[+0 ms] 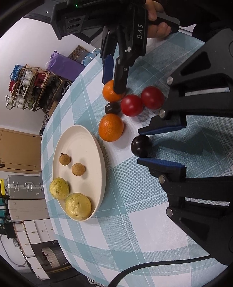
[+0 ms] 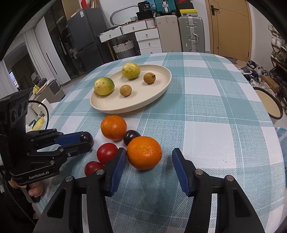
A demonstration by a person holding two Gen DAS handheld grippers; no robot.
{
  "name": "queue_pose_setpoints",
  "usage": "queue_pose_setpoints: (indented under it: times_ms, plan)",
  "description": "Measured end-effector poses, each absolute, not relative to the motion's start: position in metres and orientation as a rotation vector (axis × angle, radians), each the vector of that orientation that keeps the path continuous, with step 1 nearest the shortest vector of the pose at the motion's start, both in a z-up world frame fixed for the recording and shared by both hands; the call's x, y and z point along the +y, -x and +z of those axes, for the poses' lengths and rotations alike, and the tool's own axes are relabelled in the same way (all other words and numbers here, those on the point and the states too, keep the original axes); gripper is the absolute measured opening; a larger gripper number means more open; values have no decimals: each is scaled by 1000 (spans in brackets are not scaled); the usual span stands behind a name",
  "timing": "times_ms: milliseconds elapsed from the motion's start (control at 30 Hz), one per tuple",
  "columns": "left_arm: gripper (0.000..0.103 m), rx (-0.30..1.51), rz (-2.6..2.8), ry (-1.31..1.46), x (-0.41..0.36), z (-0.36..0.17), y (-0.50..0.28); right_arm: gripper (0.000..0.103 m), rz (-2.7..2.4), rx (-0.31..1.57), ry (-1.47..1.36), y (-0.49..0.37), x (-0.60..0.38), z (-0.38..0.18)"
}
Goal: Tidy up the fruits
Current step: 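Move the left gripper to the dark plum and close on it, then carry the plum onto the plate with the left gripper while the right gripper grasps and carries an orange there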
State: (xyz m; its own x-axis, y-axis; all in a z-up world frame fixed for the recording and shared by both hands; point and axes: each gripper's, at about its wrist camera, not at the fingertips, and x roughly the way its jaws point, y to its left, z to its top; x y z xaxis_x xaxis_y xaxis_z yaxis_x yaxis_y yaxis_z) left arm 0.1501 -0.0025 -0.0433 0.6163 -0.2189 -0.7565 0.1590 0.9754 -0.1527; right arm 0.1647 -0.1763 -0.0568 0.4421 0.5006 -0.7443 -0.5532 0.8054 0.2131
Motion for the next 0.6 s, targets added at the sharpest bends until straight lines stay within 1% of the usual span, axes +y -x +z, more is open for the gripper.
queue_pose_setpoints:
  times_ms: [233, 300, 367, 600]
  plan:
    - [23, 860, -215, 79, 0, -39, -147, 50, 670, 910, 59, -165, -173, -60]
    - [23, 853, -214, 78, 0, -37, -146, 43, 677, 911, 57, -164, -172, -60]
    - [23, 849, -215, 78, 0, -36, -146, 42, 674, 906, 66, -163, -172, -60]
    - [23, 819, -198, 79, 3, -29, -142, 41, 675, 876, 52, -161, -175, -53]
